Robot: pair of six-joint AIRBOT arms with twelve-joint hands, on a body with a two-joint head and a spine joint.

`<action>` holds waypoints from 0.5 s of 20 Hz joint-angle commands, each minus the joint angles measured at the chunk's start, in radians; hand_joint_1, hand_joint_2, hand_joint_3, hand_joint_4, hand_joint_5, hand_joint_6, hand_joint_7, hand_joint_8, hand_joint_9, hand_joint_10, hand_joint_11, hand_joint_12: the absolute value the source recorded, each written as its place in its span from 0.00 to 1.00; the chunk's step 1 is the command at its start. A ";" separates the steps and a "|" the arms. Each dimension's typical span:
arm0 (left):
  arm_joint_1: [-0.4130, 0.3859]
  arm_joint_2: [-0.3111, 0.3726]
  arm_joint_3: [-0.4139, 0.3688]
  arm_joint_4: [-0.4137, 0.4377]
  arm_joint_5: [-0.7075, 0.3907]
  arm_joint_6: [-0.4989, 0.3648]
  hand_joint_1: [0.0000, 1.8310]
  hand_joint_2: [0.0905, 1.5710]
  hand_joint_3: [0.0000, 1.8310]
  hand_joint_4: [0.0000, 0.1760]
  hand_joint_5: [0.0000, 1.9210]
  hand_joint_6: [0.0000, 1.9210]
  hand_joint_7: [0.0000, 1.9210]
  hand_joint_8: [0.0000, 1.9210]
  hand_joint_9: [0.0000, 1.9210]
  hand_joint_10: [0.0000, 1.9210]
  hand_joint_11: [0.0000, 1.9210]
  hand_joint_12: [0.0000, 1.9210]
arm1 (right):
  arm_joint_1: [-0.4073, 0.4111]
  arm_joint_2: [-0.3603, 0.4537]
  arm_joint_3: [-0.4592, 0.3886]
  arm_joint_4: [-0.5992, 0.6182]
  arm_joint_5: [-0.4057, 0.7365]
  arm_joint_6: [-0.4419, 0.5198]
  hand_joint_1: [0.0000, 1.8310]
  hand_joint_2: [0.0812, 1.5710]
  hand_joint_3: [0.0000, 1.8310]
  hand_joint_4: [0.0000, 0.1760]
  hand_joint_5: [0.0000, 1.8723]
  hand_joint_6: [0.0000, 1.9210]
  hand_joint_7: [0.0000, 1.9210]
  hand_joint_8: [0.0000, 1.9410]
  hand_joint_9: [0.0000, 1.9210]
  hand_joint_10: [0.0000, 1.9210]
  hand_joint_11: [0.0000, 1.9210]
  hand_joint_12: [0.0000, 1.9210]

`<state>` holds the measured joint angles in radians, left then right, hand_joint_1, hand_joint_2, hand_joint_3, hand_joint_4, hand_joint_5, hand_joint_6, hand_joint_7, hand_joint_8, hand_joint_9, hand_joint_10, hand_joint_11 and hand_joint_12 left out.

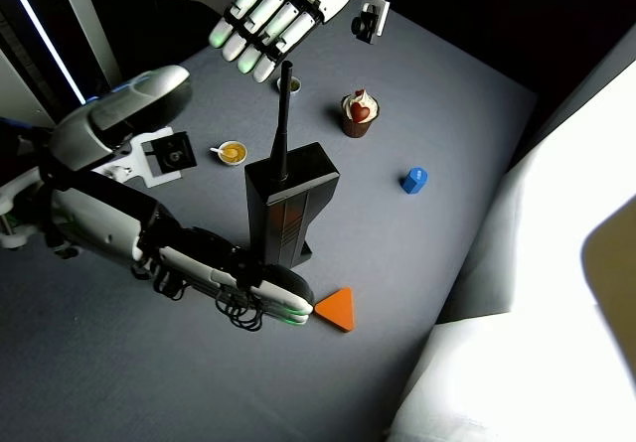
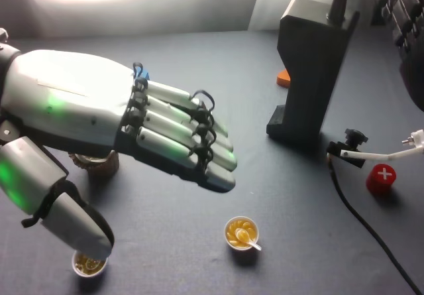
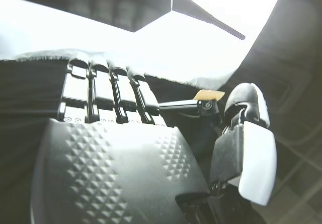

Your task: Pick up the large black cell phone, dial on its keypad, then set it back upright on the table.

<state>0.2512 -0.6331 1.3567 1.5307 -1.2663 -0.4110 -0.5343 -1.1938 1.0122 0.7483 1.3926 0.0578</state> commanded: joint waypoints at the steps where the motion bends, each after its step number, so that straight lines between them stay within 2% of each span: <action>1: -0.023 0.003 -0.001 -0.147 -0.046 0.047 0.00 0.70 0.00 0.00 0.09 0.00 0.08 0.00 0.08 0.00 0.00 0.20 | 0.012 0.006 0.006 -0.052 0.108 0.008 0.21 0.55 0.00 0.00 0.00 0.00 0.00 0.00 0.00 0.00 0.00 0.00; 3: -0.024 0.004 0.008 -0.212 -0.055 0.110 0.00 0.70 0.00 0.00 0.10 0.00 0.10 0.01 0.10 0.01 0.00 0.21 | 0.012 -0.002 0.017 -0.059 0.108 0.015 0.23 0.54 0.00 0.00 0.00 0.00 0.00 0.00 0.00 0.00 0.00 0.00; 5: -0.024 0.003 0.026 -0.217 -0.059 0.113 0.00 0.70 0.00 0.00 0.11 0.00 0.11 0.00 0.10 0.00 0.00 0.26 | 0.012 -0.009 0.038 -0.071 0.108 0.018 0.23 0.54 0.00 0.00 0.00 0.00 0.00 0.00 0.00 0.00 0.00 0.00; 10: -0.013 0.014 0.036 -0.233 -0.045 0.129 0.00 0.70 0.00 0.00 0.10 0.00 0.10 0.00 0.10 0.00 0.00 0.22 | 0.009 -0.018 0.067 -0.074 0.107 0.021 0.31 0.55 0.00 0.00 0.00 0.00 0.00 0.00 0.00 0.00 0.00 0.00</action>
<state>0.2565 -0.6304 1.3949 1.3968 -1.2655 -0.2771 -0.5327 -1.2224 1.0782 0.7307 1.3941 0.0666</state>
